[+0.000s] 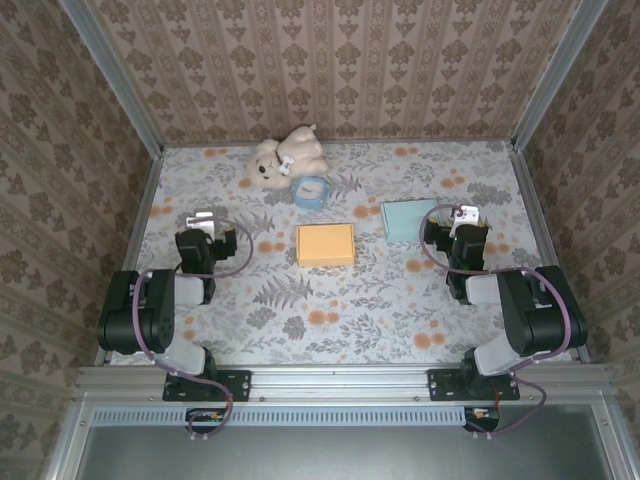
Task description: Fold the paper box
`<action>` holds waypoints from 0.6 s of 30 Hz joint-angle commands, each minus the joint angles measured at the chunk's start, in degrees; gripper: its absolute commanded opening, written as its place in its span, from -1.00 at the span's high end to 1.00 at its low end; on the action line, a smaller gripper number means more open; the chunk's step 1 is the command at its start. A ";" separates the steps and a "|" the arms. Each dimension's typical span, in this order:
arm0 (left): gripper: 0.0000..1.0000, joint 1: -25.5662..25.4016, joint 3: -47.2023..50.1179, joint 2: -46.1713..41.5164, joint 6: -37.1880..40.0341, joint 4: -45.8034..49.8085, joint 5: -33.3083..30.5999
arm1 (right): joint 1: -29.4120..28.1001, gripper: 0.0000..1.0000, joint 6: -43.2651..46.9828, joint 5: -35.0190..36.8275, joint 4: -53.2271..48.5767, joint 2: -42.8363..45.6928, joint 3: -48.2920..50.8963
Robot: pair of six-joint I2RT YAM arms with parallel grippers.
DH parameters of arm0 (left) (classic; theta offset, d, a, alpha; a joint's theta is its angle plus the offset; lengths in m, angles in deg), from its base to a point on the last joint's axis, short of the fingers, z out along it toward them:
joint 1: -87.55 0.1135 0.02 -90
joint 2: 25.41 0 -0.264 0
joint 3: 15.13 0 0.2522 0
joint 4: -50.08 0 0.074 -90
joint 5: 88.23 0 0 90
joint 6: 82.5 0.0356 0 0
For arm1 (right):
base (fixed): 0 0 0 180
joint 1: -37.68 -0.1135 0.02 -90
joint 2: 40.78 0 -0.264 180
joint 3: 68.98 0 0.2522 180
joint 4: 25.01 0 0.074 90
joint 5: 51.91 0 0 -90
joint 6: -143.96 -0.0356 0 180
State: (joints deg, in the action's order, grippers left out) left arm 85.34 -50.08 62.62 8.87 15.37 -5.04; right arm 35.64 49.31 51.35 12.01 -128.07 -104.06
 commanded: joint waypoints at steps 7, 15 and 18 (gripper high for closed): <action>-1.00 1.43 -2.95 -0.39 2.02 1.71 7.87 | -0.29 -1.00 0.30 1.14 1.05 -0.26 -0.48; -1.00 1.43 -3.07 -0.27 1.97 1.80 7.91 | -0.30 -1.00 0.34 1.09 1.02 -0.30 -0.48; -1.00 1.43 -3.08 -0.26 1.97 1.79 7.99 | -0.33 -1.00 0.34 1.15 1.07 -0.25 -0.48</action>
State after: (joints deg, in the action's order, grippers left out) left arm 86.47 -52.07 62.62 9.94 17.19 1.67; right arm 35.64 49.31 51.35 12.03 -128.07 -104.06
